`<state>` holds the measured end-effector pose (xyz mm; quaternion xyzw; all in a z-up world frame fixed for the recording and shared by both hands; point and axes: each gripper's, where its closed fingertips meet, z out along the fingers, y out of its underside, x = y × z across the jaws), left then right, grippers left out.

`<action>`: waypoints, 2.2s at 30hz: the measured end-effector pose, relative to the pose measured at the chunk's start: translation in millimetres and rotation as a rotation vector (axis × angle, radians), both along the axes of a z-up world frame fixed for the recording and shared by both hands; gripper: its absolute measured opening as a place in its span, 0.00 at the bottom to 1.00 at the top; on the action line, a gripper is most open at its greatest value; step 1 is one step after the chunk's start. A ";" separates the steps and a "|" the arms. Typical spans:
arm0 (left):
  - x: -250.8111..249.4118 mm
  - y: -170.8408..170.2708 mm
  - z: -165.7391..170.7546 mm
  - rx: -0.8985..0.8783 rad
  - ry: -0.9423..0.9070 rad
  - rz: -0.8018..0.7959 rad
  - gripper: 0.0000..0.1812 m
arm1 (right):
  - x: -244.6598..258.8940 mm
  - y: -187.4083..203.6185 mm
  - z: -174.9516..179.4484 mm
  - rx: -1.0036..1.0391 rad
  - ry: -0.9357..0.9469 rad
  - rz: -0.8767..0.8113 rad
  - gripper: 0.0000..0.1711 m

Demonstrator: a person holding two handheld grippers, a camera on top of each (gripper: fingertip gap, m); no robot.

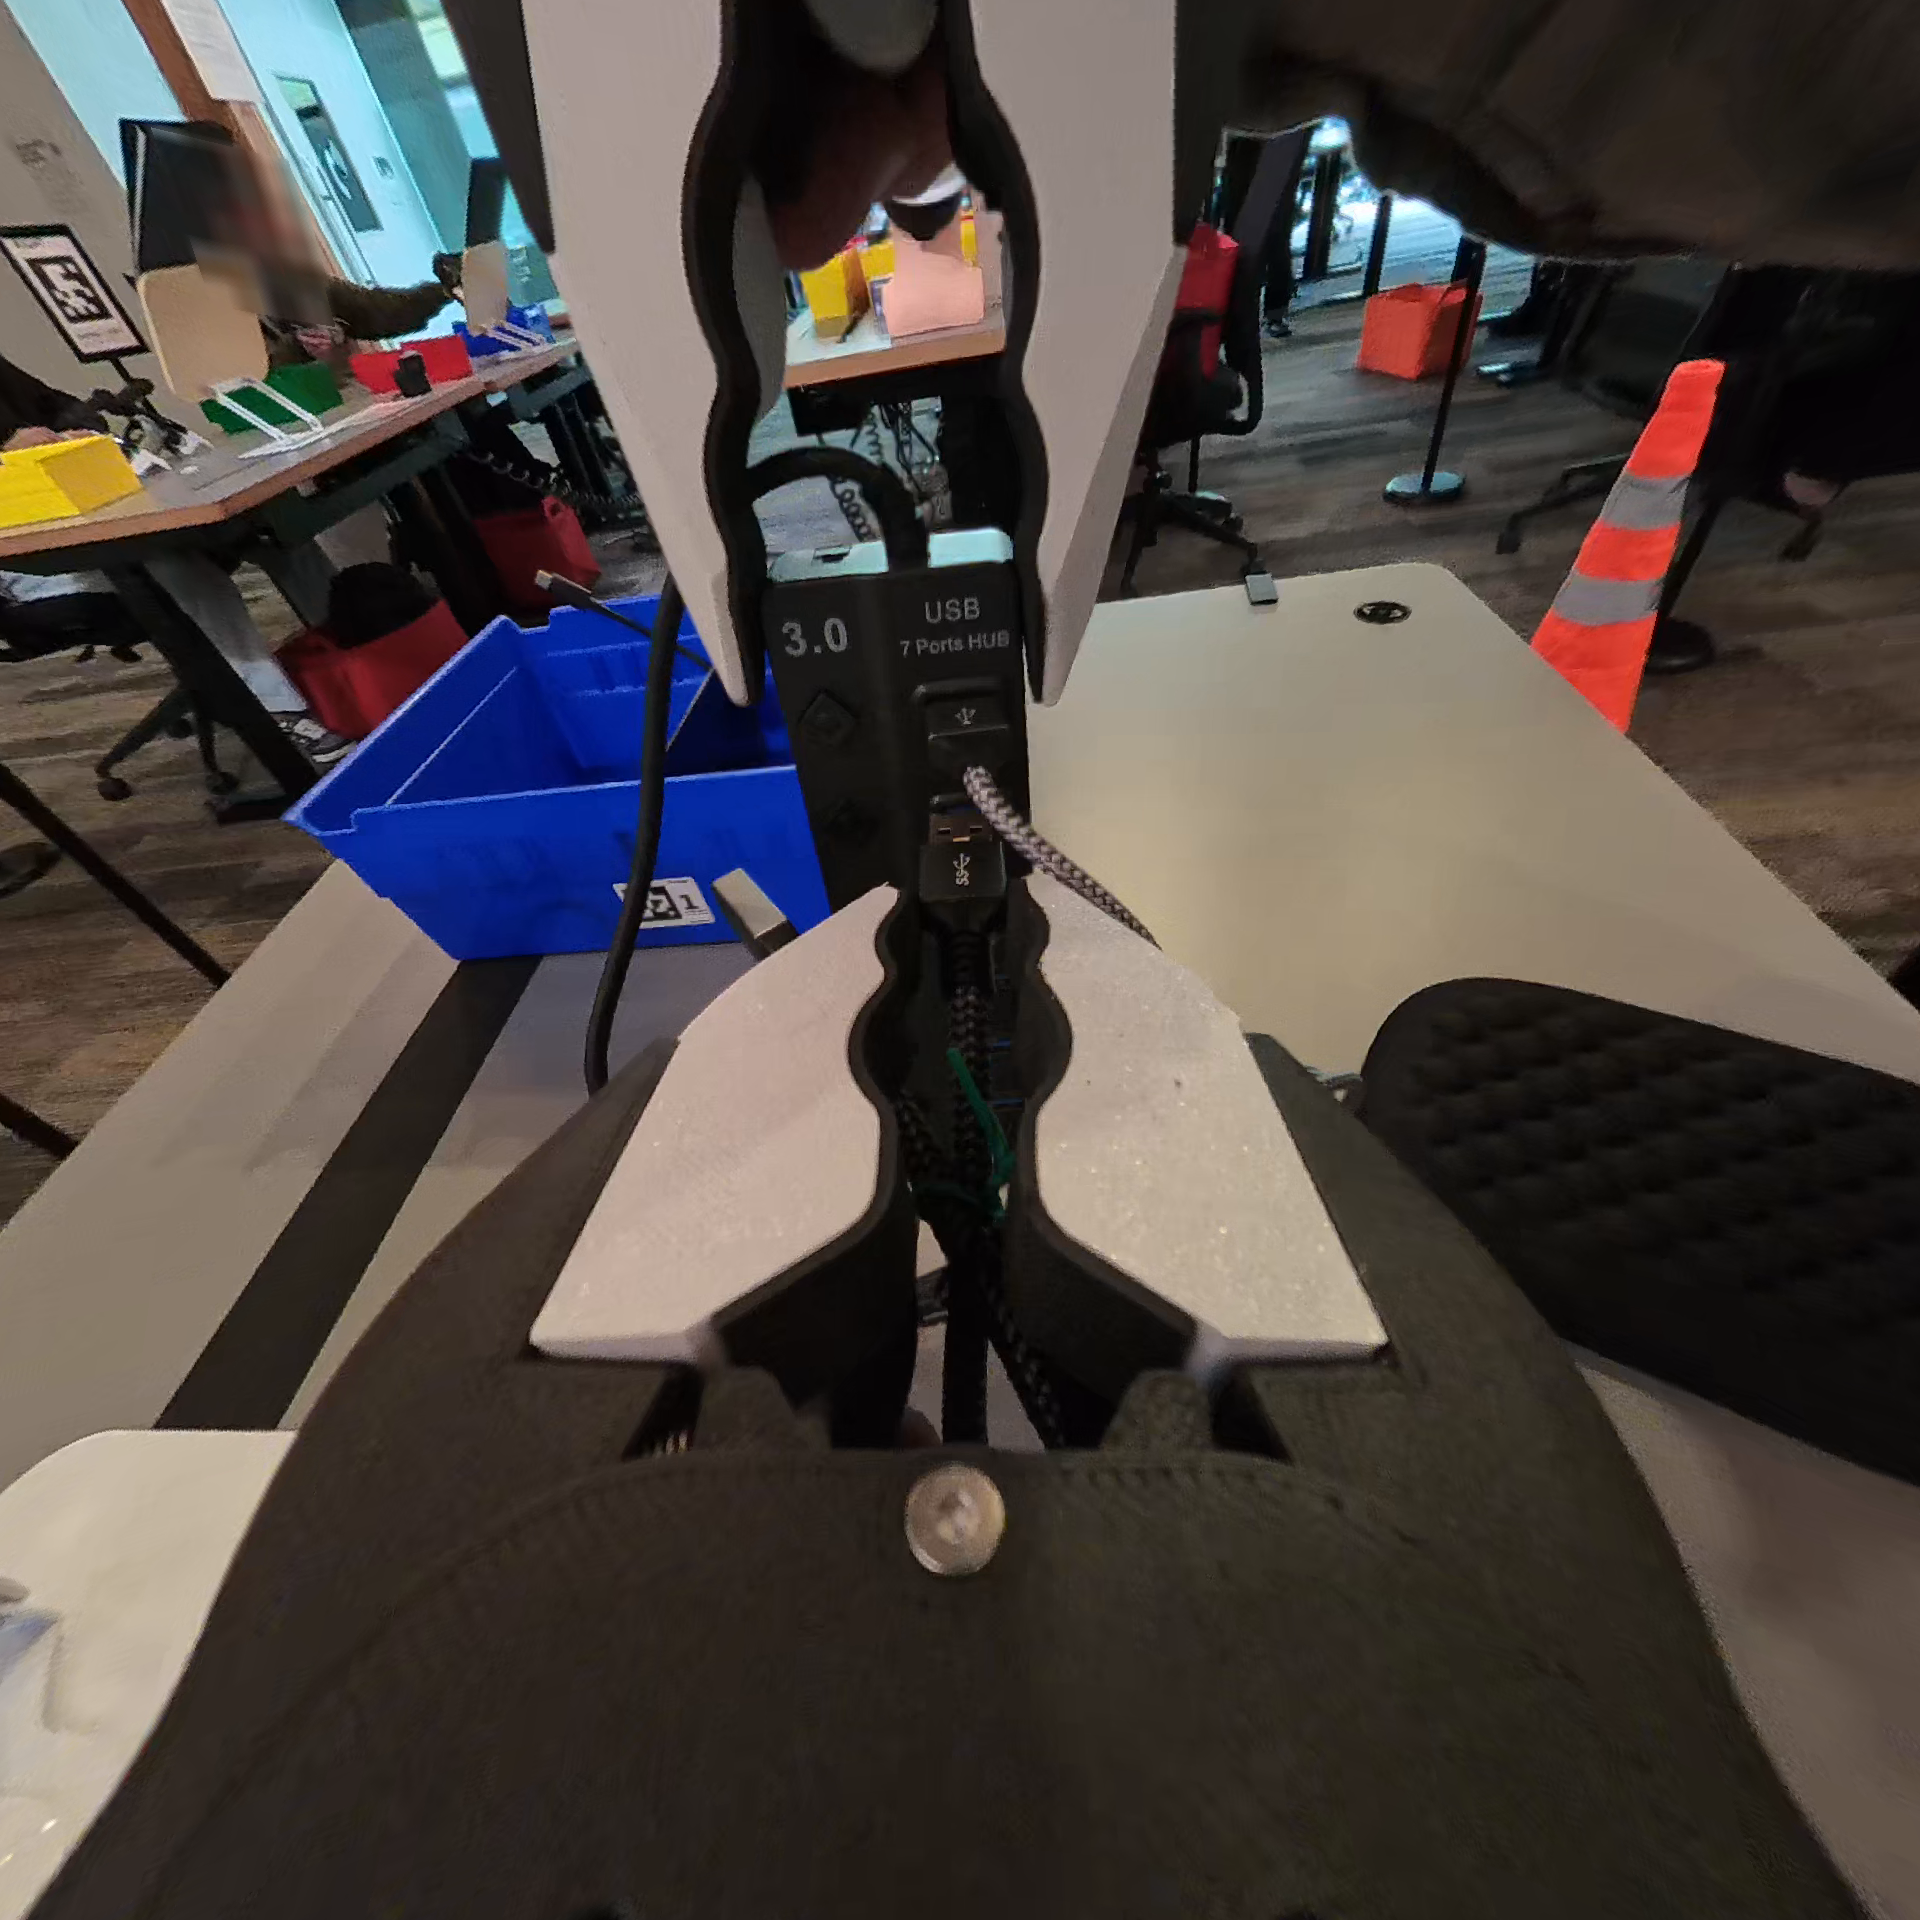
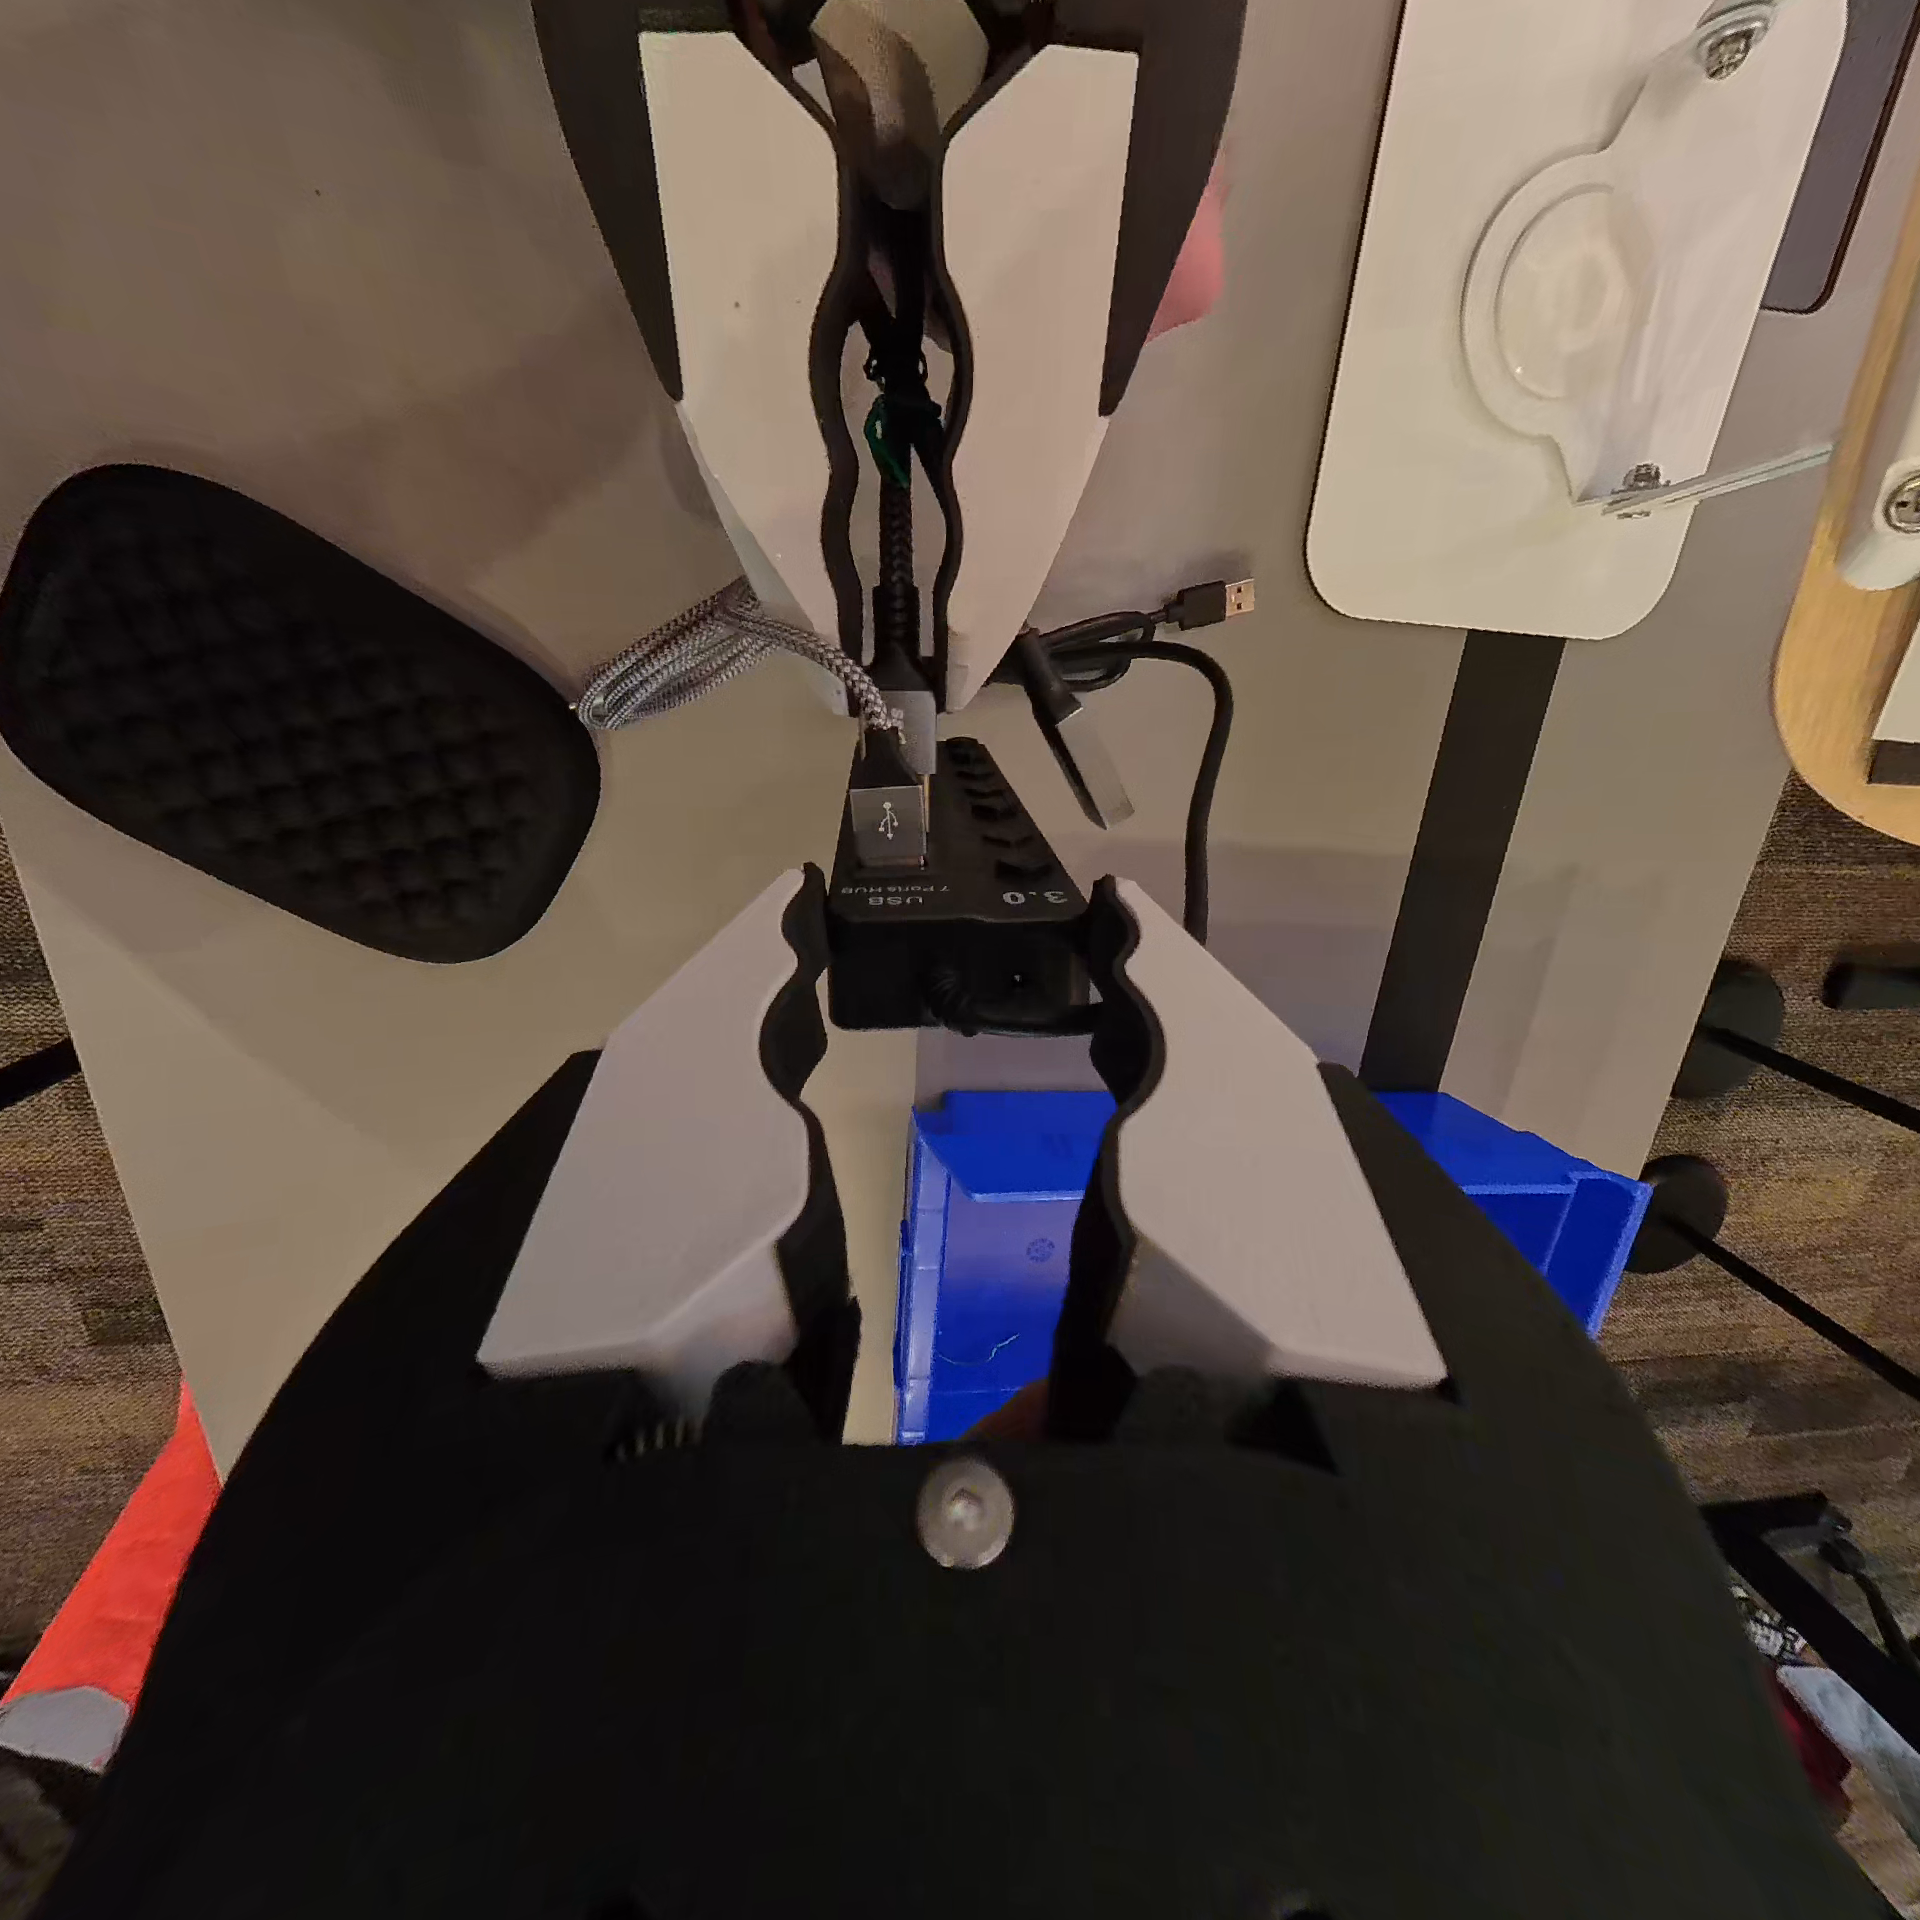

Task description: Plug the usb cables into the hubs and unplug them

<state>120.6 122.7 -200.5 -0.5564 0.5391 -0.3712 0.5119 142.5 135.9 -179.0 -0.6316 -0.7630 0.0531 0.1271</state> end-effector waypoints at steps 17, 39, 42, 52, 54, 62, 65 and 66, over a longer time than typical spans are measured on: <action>6.8 -1.3 10.0 -0.019 -0.119 0.015 0.09 | -9.5 -0.7 14.9 0.003 0.126 -0.010 0.28; -10.7 -16.4 -30.5 -0.052 0.092 -0.194 0.09 | -16.8 -17.1 -31.4 -0.076 0.196 -0.037 0.28; -12.6 -15.1 -31.6 -0.068 0.072 -0.204 0.09 | -19.2 -16.0 -31.4 -0.083 0.207 -0.038 0.28; -14.7 -15.5 -32.5 -0.065 0.066 -0.216 0.09 | -14.6 -18.5 -37.5 -0.031 0.059 -0.005 0.39; -14.7 -15.3 -32.7 -0.063 0.068 -0.213 0.09 | -11.2 -19.9 -41.7 -0.024 0.008 0.004 0.45; -13.9 -18.2 -33.0 -0.056 0.079 -0.222 0.09 | -2.9 -18.5 -62.2 -0.042 -0.120 0.006 0.34; -13.4 -17.5 -32.9 -0.054 0.076 -0.217 0.09 | -4.7 -17.2 -61.2 -0.040 -0.087 0.021 0.34; -13.5 -16.0 -32.7 -0.049 0.075 -0.208 0.09 | -7.1 -16.3 -59.5 -0.039 -0.067 0.020 0.34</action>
